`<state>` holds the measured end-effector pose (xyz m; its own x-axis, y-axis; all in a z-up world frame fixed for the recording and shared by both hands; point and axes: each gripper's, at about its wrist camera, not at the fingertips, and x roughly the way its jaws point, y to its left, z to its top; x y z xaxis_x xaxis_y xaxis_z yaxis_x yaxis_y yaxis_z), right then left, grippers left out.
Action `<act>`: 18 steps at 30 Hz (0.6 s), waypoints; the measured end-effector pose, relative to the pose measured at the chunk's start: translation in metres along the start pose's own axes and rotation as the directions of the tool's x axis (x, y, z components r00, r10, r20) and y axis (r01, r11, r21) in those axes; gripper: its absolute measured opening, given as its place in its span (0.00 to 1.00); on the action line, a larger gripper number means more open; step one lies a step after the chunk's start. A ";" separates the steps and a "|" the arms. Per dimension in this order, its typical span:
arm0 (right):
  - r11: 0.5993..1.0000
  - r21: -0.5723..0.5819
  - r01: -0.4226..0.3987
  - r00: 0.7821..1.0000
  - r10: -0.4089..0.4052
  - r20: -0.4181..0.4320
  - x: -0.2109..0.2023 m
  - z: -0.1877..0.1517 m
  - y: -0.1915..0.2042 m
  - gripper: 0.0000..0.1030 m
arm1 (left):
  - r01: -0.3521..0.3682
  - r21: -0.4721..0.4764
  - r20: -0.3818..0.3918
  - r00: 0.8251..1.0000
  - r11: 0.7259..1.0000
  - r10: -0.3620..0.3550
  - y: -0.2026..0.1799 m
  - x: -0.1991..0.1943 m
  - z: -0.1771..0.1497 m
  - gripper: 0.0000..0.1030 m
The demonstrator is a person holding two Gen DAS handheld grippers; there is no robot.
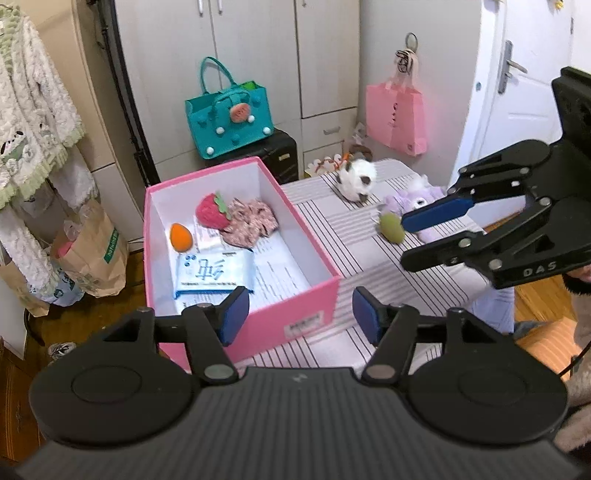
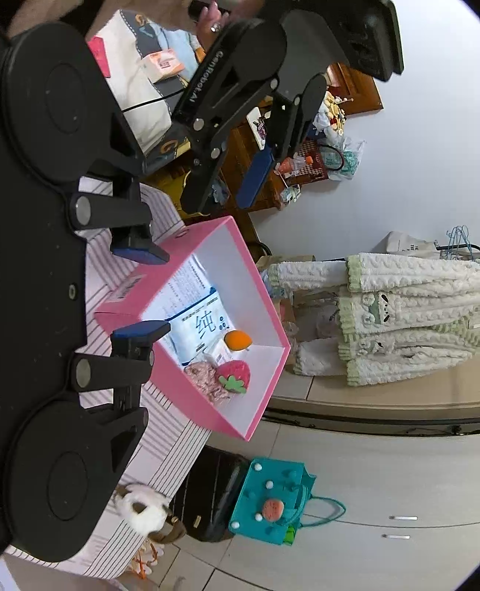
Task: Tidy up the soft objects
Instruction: 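Withdraw the open left tool from the box back over the table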
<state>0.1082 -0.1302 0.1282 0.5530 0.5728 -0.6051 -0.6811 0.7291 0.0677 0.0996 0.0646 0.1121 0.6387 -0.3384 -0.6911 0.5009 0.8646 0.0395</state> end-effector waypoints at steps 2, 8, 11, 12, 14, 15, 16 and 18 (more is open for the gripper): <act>1.000 -0.002 0.005 1.000 -0.005 0.007 -0.009 -0.009 0.002 0.40 | 0.009 0.016 -0.006 1.000 1.000 -0.009 -0.007 0.001 -0.005 0.61; 0.999 0.011 0.032 0.999 -0.032 -0.001 -0.027 -0.040 0.003 0.49 | 0.059 0.044 -0.050 0.997 0.997 -0.057 -0.028 0.013 -0.019 0.62; 0.998 0.037 0.045 0.999 -0.044 -0.019 -0.030 -0.055 -0.001 0.51 | 0.089 0.037 -0.072 0.994 0.995 -0.086 -0.034 0.021 -0.025 0.63; 0.998 0.048 0.048 0.999 -0.047 -0.025 -0.031 -0.061 -0.003 0.51 | 0.100 0.034 -0.080 0.992 0.994 -0.097 -0.037 0.024 -0.027 0.63; 0.996 0.068 0.054 0.998 -0.052 -0.034 -0.032 -0.071 -0.006 0.52 | 0.115 0.024 -0.094 0.989 0.993 -0.112 -0.042 0.031 -0.031 0.63; 0.995 0.080 0.058 0.998 -0.055 -0.038 -0.033 -0.075 -0.008 0.53 | 0.123 0.024 -0.102 0.988 0.992 -0.120 -0.044 0.035 -0.033 0.63; 0.994 0.090 0.061 0.998 -0.057 -0.041 -0.034 -0.080 -0.010 0.53 | 0.131 0.026 -0.107 0.986 0.991 -0.127 -0.047 0.038 -0.034 0.63; 0.992 0.113 0.061 0.997 -0.056 -0.047 -0.035 -0.091 -0.015 0.54 | 0.144 0.026 -0.114 0.984 0.989 -0.140 -0.053 0.046 -0.036 0.63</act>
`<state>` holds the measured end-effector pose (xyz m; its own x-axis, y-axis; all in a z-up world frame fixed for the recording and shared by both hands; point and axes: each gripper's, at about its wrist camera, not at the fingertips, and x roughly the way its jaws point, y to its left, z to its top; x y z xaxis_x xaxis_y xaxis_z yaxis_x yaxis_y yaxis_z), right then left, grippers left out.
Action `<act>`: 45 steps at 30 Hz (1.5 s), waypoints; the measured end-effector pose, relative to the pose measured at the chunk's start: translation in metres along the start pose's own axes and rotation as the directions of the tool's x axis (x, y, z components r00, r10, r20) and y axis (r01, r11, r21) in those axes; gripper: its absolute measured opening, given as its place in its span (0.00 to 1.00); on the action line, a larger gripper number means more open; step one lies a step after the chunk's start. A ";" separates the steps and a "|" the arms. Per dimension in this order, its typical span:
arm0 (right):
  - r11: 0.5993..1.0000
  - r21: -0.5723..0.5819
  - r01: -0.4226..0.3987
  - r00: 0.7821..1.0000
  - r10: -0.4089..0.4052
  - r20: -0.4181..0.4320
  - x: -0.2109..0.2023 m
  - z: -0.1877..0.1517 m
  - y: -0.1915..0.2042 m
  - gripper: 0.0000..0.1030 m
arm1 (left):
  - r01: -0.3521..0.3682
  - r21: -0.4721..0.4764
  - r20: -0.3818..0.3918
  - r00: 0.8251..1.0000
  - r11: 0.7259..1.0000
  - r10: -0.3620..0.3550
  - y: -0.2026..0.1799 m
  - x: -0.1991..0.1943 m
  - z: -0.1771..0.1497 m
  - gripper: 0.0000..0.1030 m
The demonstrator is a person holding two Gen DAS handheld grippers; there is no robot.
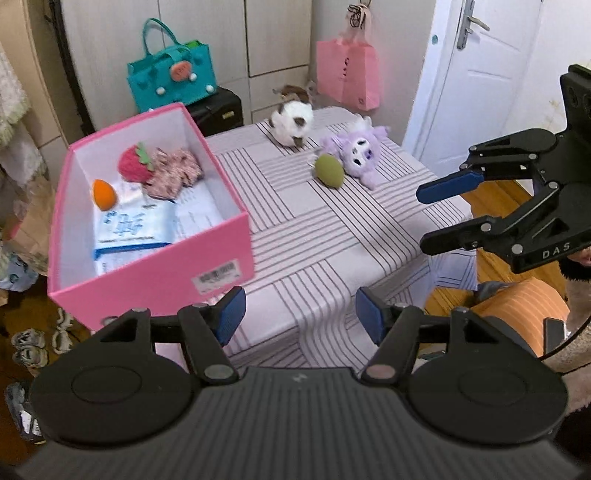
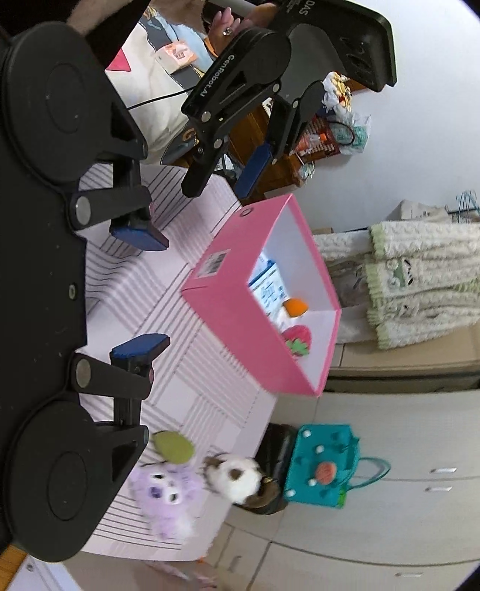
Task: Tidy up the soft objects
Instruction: 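Withdraw the open left tool from the box back over the table, then move the left tool to the green sponge and close on it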
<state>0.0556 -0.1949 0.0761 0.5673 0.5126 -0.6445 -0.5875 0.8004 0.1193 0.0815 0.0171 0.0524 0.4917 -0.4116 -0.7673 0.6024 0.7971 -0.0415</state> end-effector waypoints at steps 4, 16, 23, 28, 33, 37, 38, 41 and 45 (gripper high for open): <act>1.000 0.029 0.012 1.000 -0.011 -0.013 0.003 -0.018 -0.011 0.54 | 0.018 0.006 0.001 1.000 1.000 -0.018 -0.010 0.017 -0.001 0.63; 0.995 0.053 0.087 0.996 -0.088 0.024 0.029 -0.064 -0.044 0.60 | 0.087 -0.022 0.037 0.996 0.996 -0.086 -0.032 0.072 -0.002 0.64; 0.982 0.096 0.162 0.982 -0.170 0.082 0.044 -0.087 -0.074 0.63 | 0.078 -0.048 0.108 0.991 0.996 -0.073 -0.038 0.105 0.013 0.64; 0.974 0.092 0.209 0.968 -0.219 0.118 0.057 -0.096 -0.093 0.64 | 0.060 -0.053 0.149 0.987 0.997 -0.052 -0.044 0.132 0.023 0.64; 0.958 0.091 0.272 0.951 -0.282 0.128 0.068 -0.096 -0.109 0.64 | 0.077 -0.094 0.174 0.983 0.993 -0.060 -0.045 0.158 0.040 0.64; 0.949 0.075 0.305 0.943 -0.312 0.115 0.073 -0.095 -0.120 0.64 | 0.065 -0.104 0.199 0.979 0.992 -0.043 -0.048 0.177 0.052 0.64; 0.950 0.074 0.304 0.944 -0.311 0.112 0.074 -0.095 -0.123 0.64 | 0.058 -0.106 0.205 0.978 0.993 -0.035 -0.048 0.182 0.055 0.64; 0.953 0.079 0.294 0.948 -0.301 0.103 0.074 -0.094 -0.133 0.64 | 0.029 -0.107 0.223 0.975 0.994 -0.004 -0.050 0.193 0.062 0.64; 0.949 0.085 0.303 0.944 -0.311 0.109 0.069 -0.093 -0.146 0.64 | -0.015 -0.130 0.238 0.970 0.991 0.046 -0.050 0.206 0.072 0.62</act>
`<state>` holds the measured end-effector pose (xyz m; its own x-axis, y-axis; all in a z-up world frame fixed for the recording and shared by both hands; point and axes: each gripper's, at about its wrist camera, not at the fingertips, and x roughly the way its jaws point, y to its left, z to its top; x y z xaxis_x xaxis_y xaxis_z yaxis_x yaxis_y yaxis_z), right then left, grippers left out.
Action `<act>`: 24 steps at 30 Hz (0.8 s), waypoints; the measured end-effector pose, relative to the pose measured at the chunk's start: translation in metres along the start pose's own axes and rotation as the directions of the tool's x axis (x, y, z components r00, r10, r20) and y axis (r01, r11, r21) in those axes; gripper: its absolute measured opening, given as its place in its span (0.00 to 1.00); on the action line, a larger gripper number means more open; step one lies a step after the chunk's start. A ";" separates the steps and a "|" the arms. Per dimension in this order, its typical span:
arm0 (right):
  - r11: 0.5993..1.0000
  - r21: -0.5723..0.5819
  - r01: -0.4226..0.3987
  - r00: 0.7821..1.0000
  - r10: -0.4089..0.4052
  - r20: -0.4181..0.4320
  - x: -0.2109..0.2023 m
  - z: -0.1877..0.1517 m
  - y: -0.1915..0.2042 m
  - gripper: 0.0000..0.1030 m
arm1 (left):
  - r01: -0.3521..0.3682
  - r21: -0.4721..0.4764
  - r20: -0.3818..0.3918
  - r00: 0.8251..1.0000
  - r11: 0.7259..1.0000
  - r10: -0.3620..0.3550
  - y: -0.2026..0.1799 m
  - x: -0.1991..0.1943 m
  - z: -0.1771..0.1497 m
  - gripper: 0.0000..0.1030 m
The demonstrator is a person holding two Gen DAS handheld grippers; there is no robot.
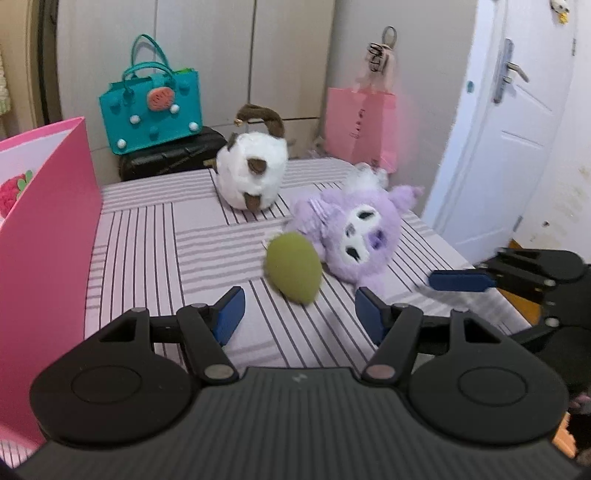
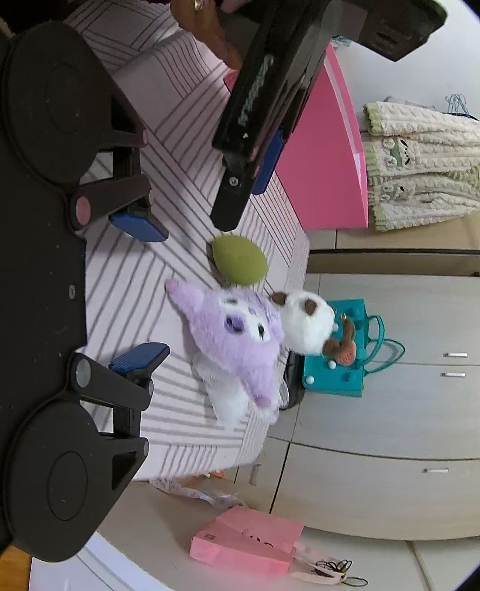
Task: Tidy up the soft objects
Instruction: 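Move the left tool to the green sponge and close on it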
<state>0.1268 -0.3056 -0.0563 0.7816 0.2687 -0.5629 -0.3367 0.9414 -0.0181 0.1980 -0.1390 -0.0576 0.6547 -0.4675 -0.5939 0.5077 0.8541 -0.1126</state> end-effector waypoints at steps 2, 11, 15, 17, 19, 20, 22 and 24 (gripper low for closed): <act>1.000 0.007 0.028 1.000 -0.028 0.006 -0.002 0.001 -0.010 0.64 | 0.003 -0.015 -0.009 1.000 1.000 -0.003 0.001 0.008 0.004 0.62; 0.994 0.026 0.106 0.994 -0.105 -0.028 0.011 0.007 -0.058 0.64 | -0.036 -0.057 -0.005 0.999 0.998 0.036 0.004 0.035 0.014 0.61; 0.996 0.012 0.084 0.996 -0.083 -0.037 0.030 0.013 -0.075 0.64 | -0.039 -0.077 -0.012 0.999 0.996 0.038 0.007 0.043 0.016 0.57; 0.998 0.008 0.064 0.997 -0.063 -0.035 0.040 0.017 -0.083 0.64 | -0.038 -0.082 -0.018 0.999 0.996 0.037 0.009 0.047 0.017 0.53; 0.999 0.002 0.040 0.999 -0.040 -0.037 0.048 0.020 -0.088 0.64 | -0.023 -0.090 -0.019 1.000 0.996 0.022 0.010 0.049 0.017 0.51; 1.000 -0.001 0.026 0.999 -0.026 -0.035 0.050 0.022 -0.090 0.64 | -0.012 -0.096 -0.022 1.000 0.995 0.010 0.011 0.050 0.017 0.49; 1.000 -0.019 -0.012 0.999 0.011 -0.034 0.056 0.027 -0.092 0.64 | 0.013 -0.113 -0.028 0.999 0.994 -0.016 0.014 0.052 0.017 0.46; 0.999 -0.039 -0.033 0.999 0.032 -0.030 0.060 0.029 -0.092 0.65 | 0.032 -0.129 -0.034 0.999 0.991 -0.037 0.015 0.053 0.016 0.42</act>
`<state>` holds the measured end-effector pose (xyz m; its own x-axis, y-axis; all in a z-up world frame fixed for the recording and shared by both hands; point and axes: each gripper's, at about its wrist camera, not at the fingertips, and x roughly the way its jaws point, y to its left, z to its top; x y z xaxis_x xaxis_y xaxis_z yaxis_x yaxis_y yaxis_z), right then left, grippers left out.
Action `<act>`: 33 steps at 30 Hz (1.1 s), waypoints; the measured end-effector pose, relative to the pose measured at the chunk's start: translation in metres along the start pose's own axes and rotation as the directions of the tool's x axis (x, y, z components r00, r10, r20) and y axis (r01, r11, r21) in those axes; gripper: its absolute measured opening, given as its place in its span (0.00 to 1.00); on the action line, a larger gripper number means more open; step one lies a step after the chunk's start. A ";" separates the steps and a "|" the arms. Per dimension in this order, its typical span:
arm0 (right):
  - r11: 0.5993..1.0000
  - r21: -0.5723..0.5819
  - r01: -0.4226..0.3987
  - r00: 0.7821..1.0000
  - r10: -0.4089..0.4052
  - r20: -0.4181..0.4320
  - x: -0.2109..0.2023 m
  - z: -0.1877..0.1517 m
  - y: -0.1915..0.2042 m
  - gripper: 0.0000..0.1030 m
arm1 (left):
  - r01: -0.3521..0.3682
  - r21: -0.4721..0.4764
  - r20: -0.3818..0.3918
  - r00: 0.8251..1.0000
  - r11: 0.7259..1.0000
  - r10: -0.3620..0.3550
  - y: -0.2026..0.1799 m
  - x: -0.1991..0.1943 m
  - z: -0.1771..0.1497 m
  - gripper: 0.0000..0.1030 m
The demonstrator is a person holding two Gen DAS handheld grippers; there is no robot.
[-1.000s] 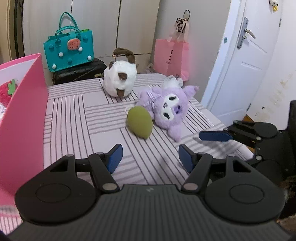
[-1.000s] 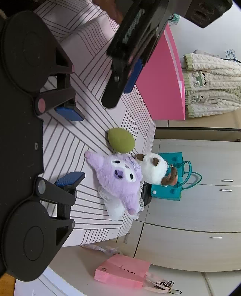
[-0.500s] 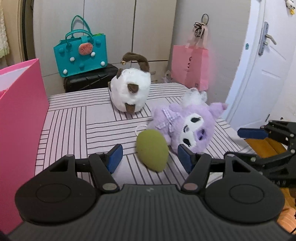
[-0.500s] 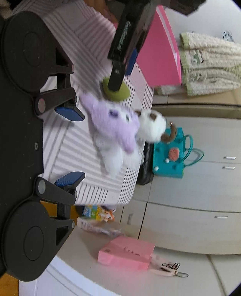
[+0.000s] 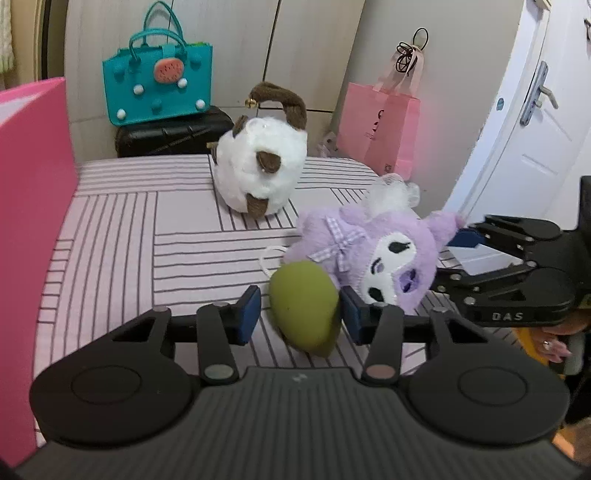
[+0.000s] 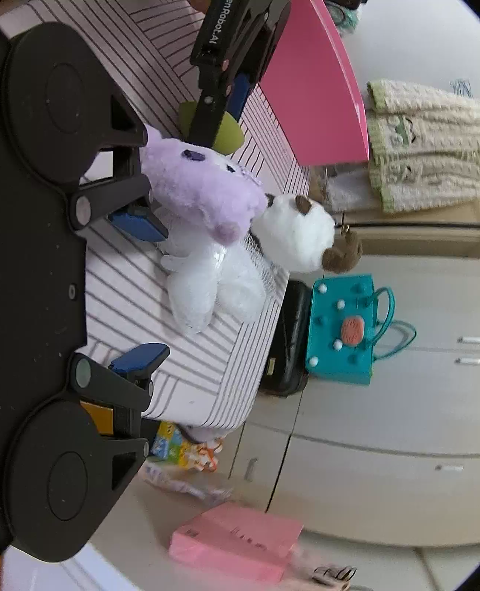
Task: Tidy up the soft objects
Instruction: 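Move the left tool to the green sponge and close on it, then lift the green sponge with the left tool while the right tool grasps the white mesh puff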
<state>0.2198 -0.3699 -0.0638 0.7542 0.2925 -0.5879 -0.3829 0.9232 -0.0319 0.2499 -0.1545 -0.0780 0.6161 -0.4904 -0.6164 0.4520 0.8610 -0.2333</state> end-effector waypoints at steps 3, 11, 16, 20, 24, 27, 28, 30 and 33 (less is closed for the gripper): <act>0.999 -0.030 -0.041 0.999 0.041 0.004 0.005 0.004 0.000 0.65 | 0.027 -0.020 -0.004 1.000 0.999 -0.027 0.002 0.001 -0.001 0.38; 0.984 -0.163 -0.067 0.997 0.073 0.029 0.006 0.011 0.014 0.69 | 0.025 -0.040 -0.006 1.000 0.999 -0.025 0.004 -0.002 -0.002 0.36; 0.980 -0.184 -0.079 0.995 0.089 0.047 0.010 0.014 0.006 0.79 | 0.020 -0.022 0.000 1.000 1.000 -0.020 0.002 -0.003 -0.004 0.36; 0.964 -0.230 -0.131 0.982 0.158 0.100 0.007 0.021 0.002 0.83 | 0.031 -0.028 0.002 1.000 0.999 -0.031 0.004 -0.003 -0.004 0.35; 0.965 -0.204 -0.163 0.980 0.183 0.079 0.018 0.027 -0.003 0.85 | 0.035 -0.036 0.000 0.999 0.999 -0.035 0.006 -0.003 -0.003 0.35; 0.971 -0.159 -0.178 0.980 0.190 0.059 0.027 0.025 -0.005 0.84 | 0.037 -0.036 -0.001 0.999 0.999 -0.037 0.006 -0.004 -0.003 0.35; 0.972 -0.147 -0.183 0.979 0.194 0.061 0.029 0.023 -0.004 0.84 | 0.037 -0.035 0.000 0.999 0.999 -0.037 0.006 -0.004 -0.003 0.35; 0.976 -0.123 -0.182 0.979 0.192 0.076 0.030 0.020 -0.004 0.79 | 0.038 -0.036 0.000 0.999 0.999 -0.038 0.006 -0.003 -0.004 0.35; 0.976 -0.118 -0.182 0.979 0.191 0.074 0.030 0.020 -0.001 0.62 | 0.039 -0.032 0.001 0.999 0.999 -0.039 0.005 -0.003 -0.004 0.35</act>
<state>0.2530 -0.3568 -0.0651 0.7042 0.4815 -0.5218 -0.5740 0.8186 -0.0194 0.2480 -0.1482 -0.0802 0.5986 -0.5234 -0.6064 0.4549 0.8452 -0.2806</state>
